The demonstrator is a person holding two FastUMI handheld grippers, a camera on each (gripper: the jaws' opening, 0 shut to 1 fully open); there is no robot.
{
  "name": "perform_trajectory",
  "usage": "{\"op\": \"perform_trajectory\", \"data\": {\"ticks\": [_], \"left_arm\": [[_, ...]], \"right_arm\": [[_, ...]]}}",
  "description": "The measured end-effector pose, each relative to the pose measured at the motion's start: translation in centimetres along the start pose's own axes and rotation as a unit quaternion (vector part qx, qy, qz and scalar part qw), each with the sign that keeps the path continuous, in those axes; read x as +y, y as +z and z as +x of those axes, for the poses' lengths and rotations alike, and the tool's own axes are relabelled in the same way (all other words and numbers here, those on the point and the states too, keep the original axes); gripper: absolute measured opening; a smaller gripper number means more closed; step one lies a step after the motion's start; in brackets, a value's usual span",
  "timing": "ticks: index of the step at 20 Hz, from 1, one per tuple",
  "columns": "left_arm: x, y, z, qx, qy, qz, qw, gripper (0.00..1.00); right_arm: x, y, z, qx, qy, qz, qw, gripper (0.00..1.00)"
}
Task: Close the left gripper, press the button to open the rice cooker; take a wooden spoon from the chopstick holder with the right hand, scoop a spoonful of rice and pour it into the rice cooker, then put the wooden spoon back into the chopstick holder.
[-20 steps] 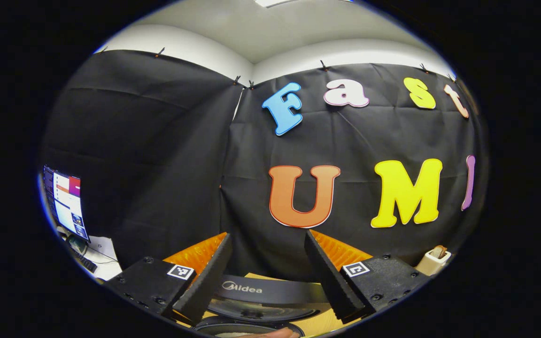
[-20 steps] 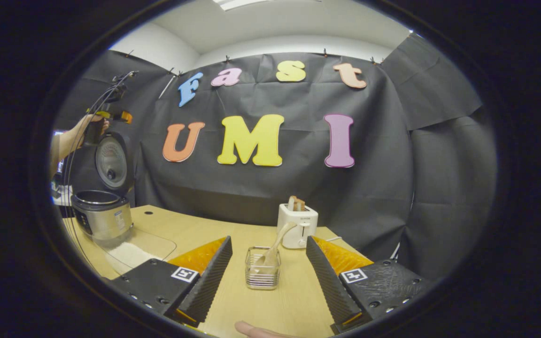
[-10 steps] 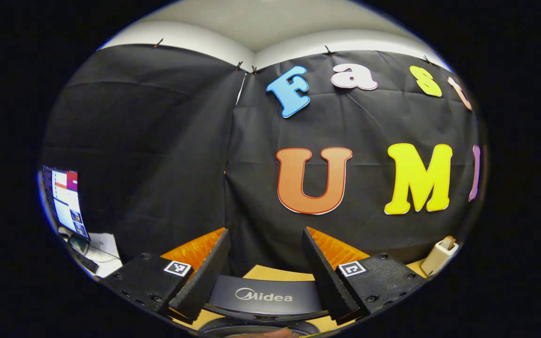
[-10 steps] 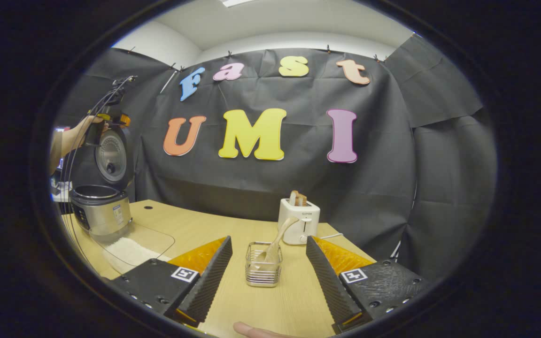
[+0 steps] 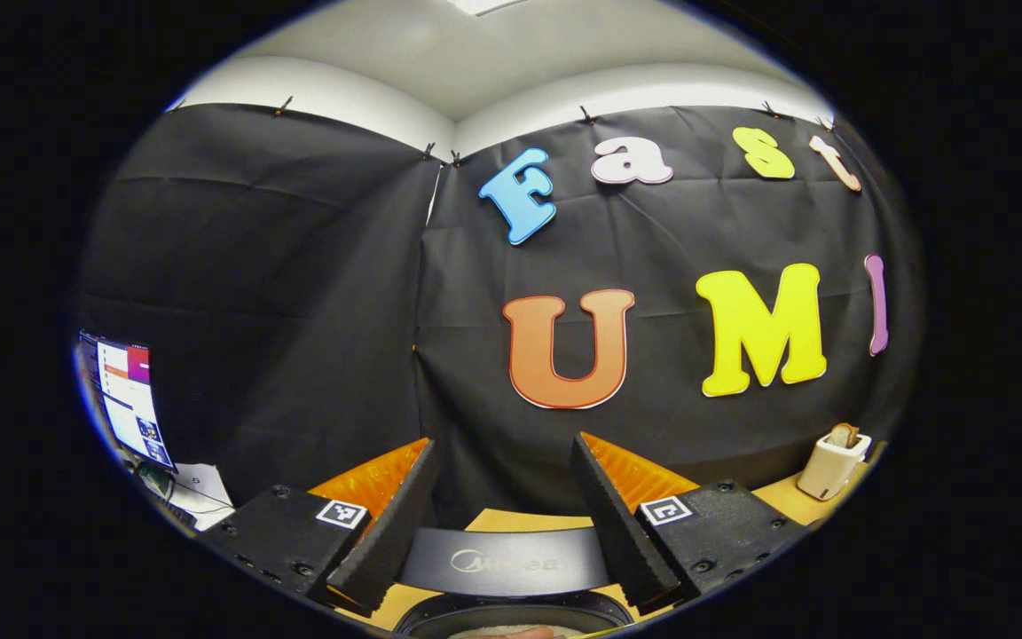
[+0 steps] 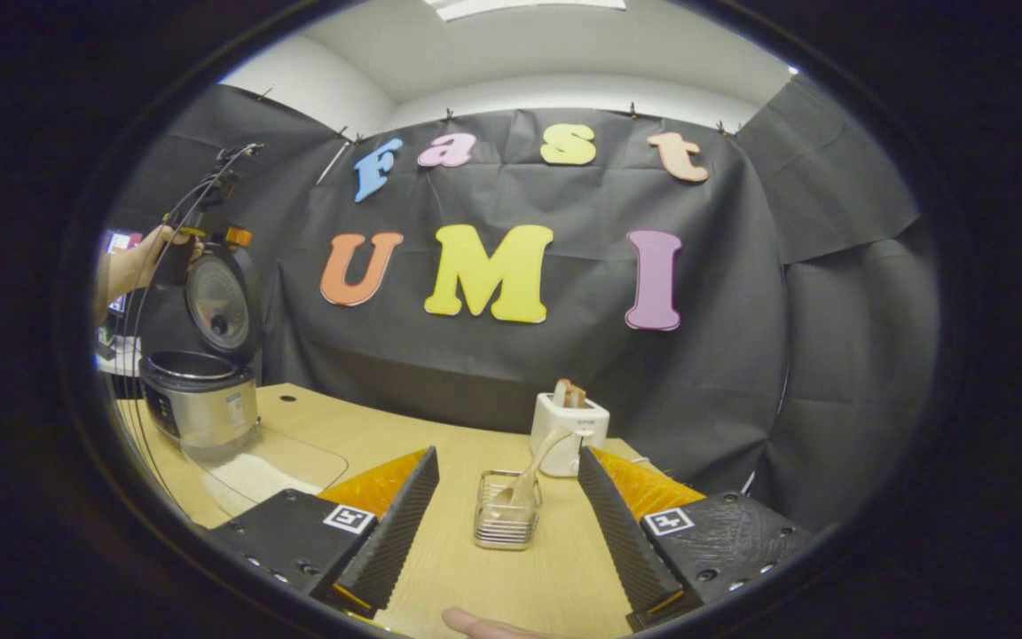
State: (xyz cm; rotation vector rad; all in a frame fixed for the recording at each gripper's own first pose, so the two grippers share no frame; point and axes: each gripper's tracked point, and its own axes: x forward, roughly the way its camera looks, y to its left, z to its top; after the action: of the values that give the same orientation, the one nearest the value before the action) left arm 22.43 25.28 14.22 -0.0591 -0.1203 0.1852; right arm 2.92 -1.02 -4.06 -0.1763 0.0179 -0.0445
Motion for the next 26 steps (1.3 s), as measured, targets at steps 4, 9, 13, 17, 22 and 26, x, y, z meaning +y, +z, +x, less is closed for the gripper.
{"op": "perform_trajectory", "data": {"ticks": [4,9,13,17,22,26], "left_arm": [[-0.2,-1.6,-3.8,0.003,-0.014,0.005,1.0,0.96],[-0.9,-4.2,-7.2,0.012,-0.031,0.007,0.999,0.96],[-1.3,-7.0,-10.0,0.016,-0.048,0.009,0.999,0.95],[-2.0,-10.7,-12.3,0.033,-0.062,0.006,0.998,0.95],[-3.0,-16.0,-13.5,0.081,-0.076,0.033,0.993,0.95],[-3.1,-17.4,-13.5,0.071,-0.078,0.016,0.994,0.94]], "right_arm": [[-0.3,0.2,-0.3,-0.005,-0.005,-0.009,1.0,0.94],[-0.2,0.4,-0.5,-0.008,-0.001,-0.013,1.0,0.96],[-0.6,0.2,-0.2,-0.006,-0.008,-0.022,1.0,0.94],[-0.8,0.6,-0.4,-0.007,0.007,-0.026,1.0,0.96],[-1.7,0.9,-0.3,-0.014,0.006,-0.013,1.0,0.94],[-1.7,0.3,-0.1,-0.001,0.001,-0.018,1.0,0.96]]}}
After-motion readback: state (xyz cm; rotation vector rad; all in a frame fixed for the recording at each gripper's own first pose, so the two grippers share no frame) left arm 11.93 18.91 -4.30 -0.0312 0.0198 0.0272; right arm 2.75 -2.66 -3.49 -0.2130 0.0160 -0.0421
